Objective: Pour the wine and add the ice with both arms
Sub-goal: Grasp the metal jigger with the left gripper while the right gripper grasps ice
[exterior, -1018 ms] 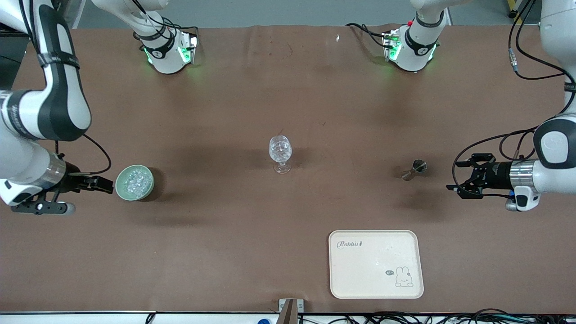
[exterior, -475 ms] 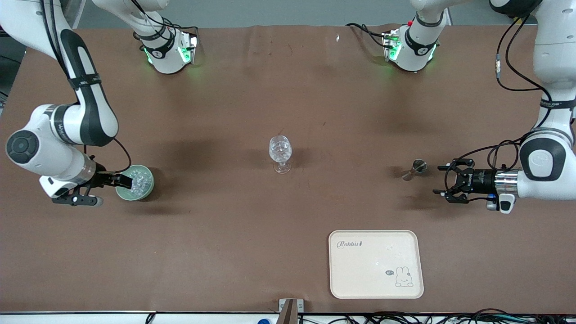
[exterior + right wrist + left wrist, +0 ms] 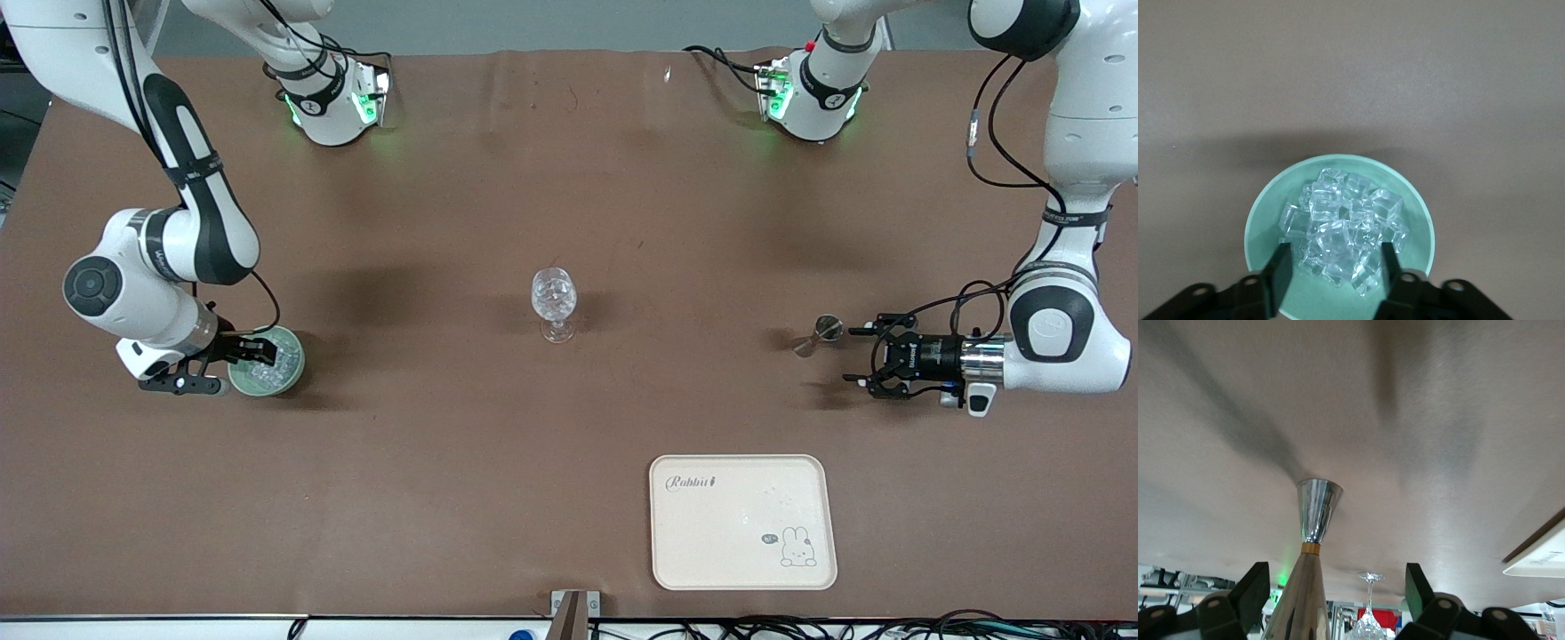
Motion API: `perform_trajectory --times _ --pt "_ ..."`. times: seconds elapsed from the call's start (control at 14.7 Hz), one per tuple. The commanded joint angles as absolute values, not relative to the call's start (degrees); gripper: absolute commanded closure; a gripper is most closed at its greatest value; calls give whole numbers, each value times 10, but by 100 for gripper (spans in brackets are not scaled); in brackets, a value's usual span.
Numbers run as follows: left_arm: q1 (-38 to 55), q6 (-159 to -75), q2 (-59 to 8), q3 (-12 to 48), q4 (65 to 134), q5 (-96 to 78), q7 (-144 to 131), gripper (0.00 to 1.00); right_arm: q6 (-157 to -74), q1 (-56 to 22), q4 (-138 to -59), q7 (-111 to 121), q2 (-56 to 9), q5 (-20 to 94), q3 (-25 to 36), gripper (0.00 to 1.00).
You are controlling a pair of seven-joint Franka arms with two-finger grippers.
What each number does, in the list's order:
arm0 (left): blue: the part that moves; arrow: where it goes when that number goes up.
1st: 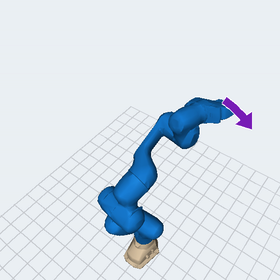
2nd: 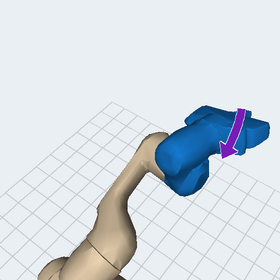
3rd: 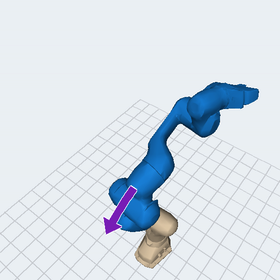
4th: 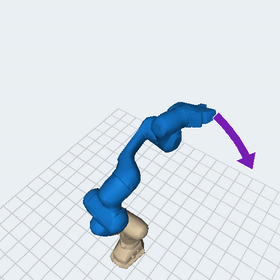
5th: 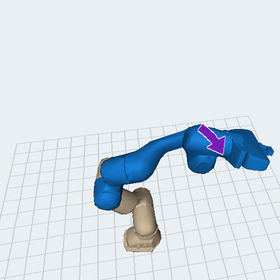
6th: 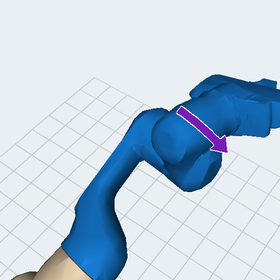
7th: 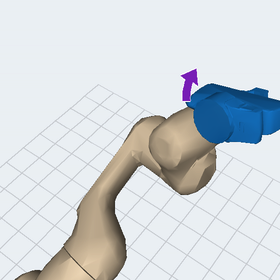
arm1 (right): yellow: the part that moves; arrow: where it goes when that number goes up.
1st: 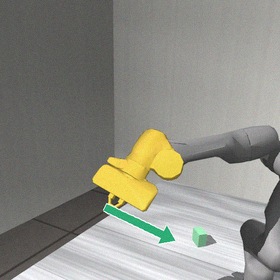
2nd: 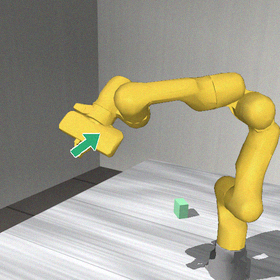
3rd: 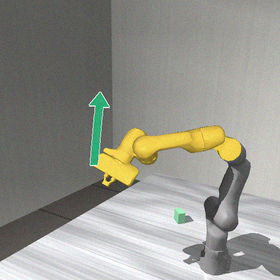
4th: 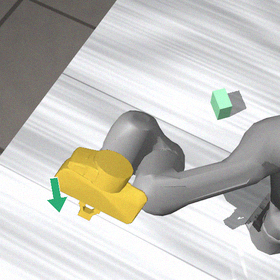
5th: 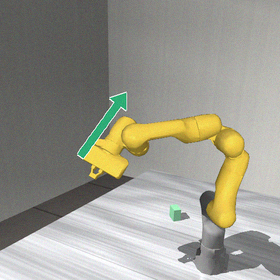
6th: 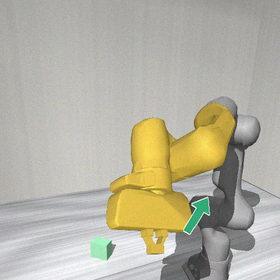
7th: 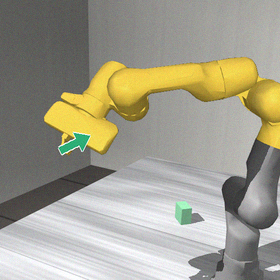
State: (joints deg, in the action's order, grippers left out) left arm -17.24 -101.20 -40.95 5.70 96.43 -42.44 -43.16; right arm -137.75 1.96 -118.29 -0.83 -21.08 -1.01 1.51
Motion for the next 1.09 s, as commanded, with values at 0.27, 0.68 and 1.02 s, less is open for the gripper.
perform_trajectory --times 0.27,0.68,1.02 --pt "-177 -1009 -408 63 1000 -453 -389 12 -1412 23 -1192 -6 -231 -13 11 48" --pt "-181 -1006 -420 64 1012 -478 -356 13 -1404 20 -1193 -10 -230 -13 11 86" --pt "-180 -985 -423 66 1013 -480 -356 19 -1343 20 -1162 -13 -199 -13 10 96"
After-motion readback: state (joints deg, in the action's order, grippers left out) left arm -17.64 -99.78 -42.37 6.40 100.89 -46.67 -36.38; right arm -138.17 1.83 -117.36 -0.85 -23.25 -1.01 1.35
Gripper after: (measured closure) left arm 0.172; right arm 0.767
